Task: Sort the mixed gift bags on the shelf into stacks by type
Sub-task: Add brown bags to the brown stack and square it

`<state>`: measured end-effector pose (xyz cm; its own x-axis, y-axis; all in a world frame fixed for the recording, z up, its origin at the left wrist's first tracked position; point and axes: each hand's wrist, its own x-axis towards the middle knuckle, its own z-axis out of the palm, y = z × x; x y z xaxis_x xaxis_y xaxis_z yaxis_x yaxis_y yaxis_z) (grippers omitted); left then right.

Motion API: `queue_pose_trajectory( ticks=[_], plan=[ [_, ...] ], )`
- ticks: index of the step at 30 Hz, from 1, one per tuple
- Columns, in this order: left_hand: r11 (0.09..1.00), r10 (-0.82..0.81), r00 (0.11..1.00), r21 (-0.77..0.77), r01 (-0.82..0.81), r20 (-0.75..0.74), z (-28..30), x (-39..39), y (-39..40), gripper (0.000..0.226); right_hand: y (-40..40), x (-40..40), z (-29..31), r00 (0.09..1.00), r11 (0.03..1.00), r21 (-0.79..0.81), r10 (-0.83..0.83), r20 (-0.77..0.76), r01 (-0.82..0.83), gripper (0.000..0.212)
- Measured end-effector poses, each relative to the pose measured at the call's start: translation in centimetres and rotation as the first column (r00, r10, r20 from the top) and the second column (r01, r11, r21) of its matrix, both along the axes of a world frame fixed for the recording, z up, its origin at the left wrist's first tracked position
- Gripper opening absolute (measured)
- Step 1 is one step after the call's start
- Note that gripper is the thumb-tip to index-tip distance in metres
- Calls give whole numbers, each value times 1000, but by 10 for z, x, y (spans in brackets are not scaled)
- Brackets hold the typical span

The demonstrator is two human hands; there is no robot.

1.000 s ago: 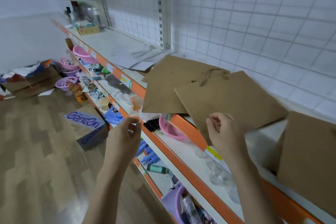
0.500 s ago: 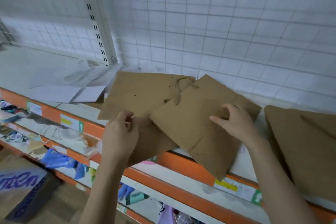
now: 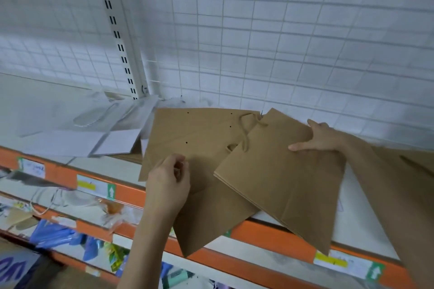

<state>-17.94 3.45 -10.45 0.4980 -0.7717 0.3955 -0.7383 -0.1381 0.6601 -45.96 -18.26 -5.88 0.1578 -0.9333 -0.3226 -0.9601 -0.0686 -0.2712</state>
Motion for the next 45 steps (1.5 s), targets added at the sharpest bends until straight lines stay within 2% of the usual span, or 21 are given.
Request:
queue_pose_trajectory(
  ticks=[2, 5, 8, 11, 14, 16, 19, 21, 23, 27, 31, 36, 38, 41, 45],
  plan=[
    [1000, -13, 1000, -5, 13, -11, 0, 0, -4, 19, -5, -1, 3, 995, 998, -62, 7, -100, -13, 120],
    [999, -32, 999, -22, 31, -13, 0, 1, -7, 17, -8, -5, 5, 991, 991, -132, -11, -136, -8, 121],
    [999, -42, 999, -27, 42, -11, 0, 2, -9, 17, -3, -5, 9, 991, 979, -202, -6, -136, -22, 103],
    [998, -55, 998, -32, 55, -4, 1, 2, -11, 16, 3, -4, 9, 1000, 973, -228, -11, 27, 17, 77],
    [999, -37, 999, -7, 37, 22, 1, 1, -10, 16, 18, -3, 2, 968, 964, -243, -46, 248, 109, 69],
    [991, 57, 992, 112, -70, 110, 0, 1, -6, 27, 33, -1, -4, 932, 945, -282, -58, 358, 167, 60],
    [891, 152, 965, 392, -228, 216, 8, -1, 6, 56, 49, -2, -19, 888, 917, -303, -102, 448, 259, 58],
    [845, 160, 966, 478, -241, 204, 14, -2, 15, 70, 58, -3, -27, 856, 901, -296, -139, 497, 318, 63],
    [839, 173, 980, 506, -200, 100, 16, -2, 21, 75, 67, -4, -36, 838, 880, -312, -157, 522, 359, 66],
    [920, 185, 964, 379, -101, -191, 12, 1, 28, 72, 86, -1, -42, 769, 853, -287, -187, 611, 436, 63],
    [990, 125, 907, 110, -88, -403, 24, 2, 33, 69, 103, 7, -38, 725, 839, -285, -173, 667, 463, 59],
    [1000, 15, 958, -18, -21, -285, 35, 16, 36, 23, 119, 15, -27, 659, 833, -268, -145, 738, 484, 47],
    [998, -42, 959, -66, 24, -279, 40, 21, 38, 17, 124, 16, -24, 639, 832, -255, -147, 755, 493, 42],
    [990, -49, 956, -138, 9, -289, 45, 27, 39, 11, 134, 16, -19, 602, 834, -225, -152, 784, 504, 38],
    [977, -95, 935, -213, 22, -342, 49, 32, 34, 7, 149, 15, -10, 622, 820, -247, -161, 766, 516, 43]
  ],
)
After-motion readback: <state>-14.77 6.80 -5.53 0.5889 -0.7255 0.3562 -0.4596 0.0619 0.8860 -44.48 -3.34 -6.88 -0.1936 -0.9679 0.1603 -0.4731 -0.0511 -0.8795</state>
